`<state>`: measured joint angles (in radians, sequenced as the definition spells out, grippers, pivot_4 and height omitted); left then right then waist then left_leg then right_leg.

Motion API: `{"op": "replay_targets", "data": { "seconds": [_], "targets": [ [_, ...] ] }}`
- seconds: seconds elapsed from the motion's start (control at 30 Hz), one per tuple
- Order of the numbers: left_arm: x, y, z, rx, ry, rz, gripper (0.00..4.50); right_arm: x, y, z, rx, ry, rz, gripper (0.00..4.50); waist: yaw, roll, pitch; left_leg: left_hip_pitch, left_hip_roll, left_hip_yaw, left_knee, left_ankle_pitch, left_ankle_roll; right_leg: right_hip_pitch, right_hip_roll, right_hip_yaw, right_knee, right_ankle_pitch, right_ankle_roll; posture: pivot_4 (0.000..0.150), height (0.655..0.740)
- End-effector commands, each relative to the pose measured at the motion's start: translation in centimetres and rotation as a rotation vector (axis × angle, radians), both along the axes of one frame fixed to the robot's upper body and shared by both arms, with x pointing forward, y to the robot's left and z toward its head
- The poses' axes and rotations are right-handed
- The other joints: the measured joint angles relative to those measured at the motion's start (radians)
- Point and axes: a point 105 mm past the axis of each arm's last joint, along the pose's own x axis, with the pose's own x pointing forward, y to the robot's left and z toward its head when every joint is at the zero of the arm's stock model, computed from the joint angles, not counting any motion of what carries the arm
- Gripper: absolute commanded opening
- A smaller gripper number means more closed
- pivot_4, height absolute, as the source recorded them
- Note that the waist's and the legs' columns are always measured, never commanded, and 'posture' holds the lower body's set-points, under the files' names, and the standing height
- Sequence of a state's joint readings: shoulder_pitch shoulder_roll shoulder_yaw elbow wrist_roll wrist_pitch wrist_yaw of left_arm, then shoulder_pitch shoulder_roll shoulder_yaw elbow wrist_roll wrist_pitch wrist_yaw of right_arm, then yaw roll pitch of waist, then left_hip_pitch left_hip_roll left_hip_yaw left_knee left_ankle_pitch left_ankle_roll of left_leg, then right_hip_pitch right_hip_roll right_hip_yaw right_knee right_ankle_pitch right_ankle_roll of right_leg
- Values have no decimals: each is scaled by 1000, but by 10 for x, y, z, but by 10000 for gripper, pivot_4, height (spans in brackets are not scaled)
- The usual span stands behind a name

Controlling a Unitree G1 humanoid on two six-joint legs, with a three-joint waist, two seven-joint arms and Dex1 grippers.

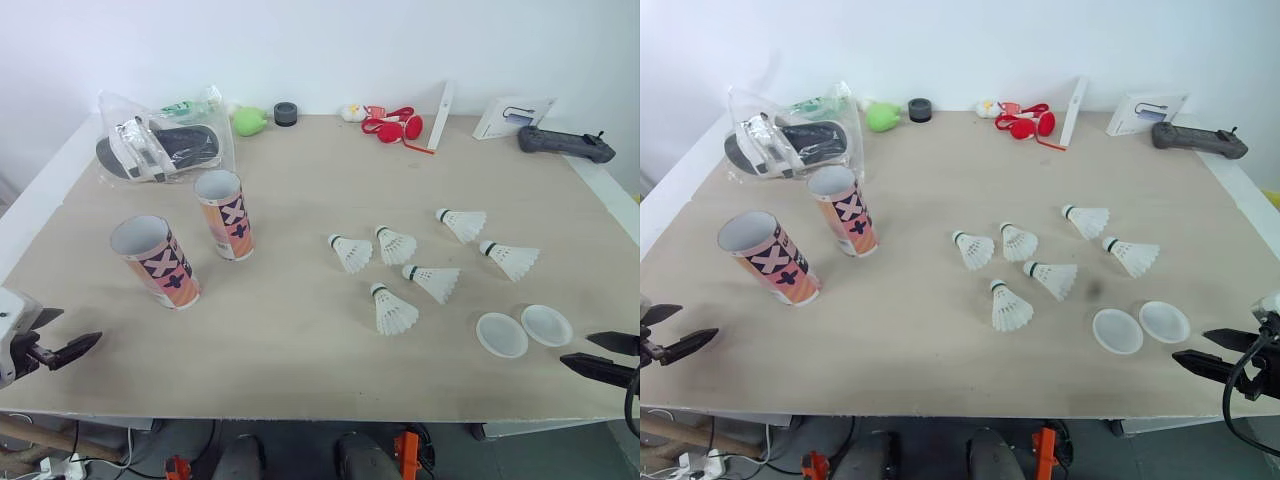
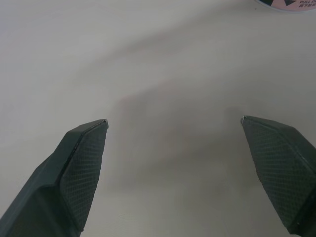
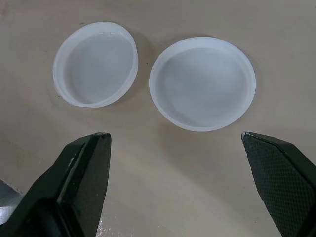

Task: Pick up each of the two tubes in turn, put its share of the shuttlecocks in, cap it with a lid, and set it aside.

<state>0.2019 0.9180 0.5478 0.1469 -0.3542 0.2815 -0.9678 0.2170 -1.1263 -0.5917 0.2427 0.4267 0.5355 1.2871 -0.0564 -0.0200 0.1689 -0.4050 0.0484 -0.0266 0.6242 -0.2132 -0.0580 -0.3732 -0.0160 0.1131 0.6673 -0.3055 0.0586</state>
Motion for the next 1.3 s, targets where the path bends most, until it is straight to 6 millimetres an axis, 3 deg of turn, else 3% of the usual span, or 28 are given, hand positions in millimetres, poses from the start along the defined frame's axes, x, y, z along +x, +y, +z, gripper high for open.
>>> {"op": "replay_targets", "data": {
  "seconds": [0.03, 0.73, 0.87, 0.97, 1.07, 1.17, 1.3],
  "targets": [
    [3, 4, 15, 18, -39, 10, 44676, 2, -3, 8, -7, -27, 9, 45000, 0, 0, 0, 0, 0, 0, 0, 0, 0, 0, 0, 0, 0, 0, 0, 1500, 7400],
    [4, 5, 17, 18, -39, 13, 44676, -2, -12, 3, -1, -25, 0, 45000, 0, 0, 0, 0, 0, 0, 1, 0, 0, 0, 0, 0, 1, 0, 0, 1500, 7400],
    [6, -1, 27, -28, -102, -3, 44676, 5, 3, 21, 60, -99, 50, 45000, 0, 0, 0, 0, 0, 0, 1, 0, 0, 0, 0, 0, 1, 0, 0, 1500, 7400],
    [3, -13, 41, -104, -199, -51, 44676, 20, 56, 62, 188, -255, 223, 45000, -6, 1, 0, 1, 1, 0, 2, 0, 0, 0, 0, 0, 2, 0, 0, 1500, 7400],
    [2, -22, 47, -142, -256, -62, 44676, 24, 104, 90, 252, -338, 381, 45000, -8, 2, 0, 1, 0, -1, 4, 0, 0, 0, 1, 0, 7, 0, 0, 1500, 7400],
    [7, -30, 49, -177, -289, -64, 44676, 25, 140, 104, 262, -377, 490, 45000, -1, -2, 1, 2, 0, -2, 7, 0, 0, 0, 1, 0, 11, -1, 0, 1500, 7400],
    [14, -58, 37, -233, -320, -98, 44676, 33, 208, 114, 296, -474, 689, 45000, 4, -5, 2, 0, 1, -3, 12, 0, 0, 0, 2, -1, 12, -1, 1, 1500, 7400]
  ]
}}
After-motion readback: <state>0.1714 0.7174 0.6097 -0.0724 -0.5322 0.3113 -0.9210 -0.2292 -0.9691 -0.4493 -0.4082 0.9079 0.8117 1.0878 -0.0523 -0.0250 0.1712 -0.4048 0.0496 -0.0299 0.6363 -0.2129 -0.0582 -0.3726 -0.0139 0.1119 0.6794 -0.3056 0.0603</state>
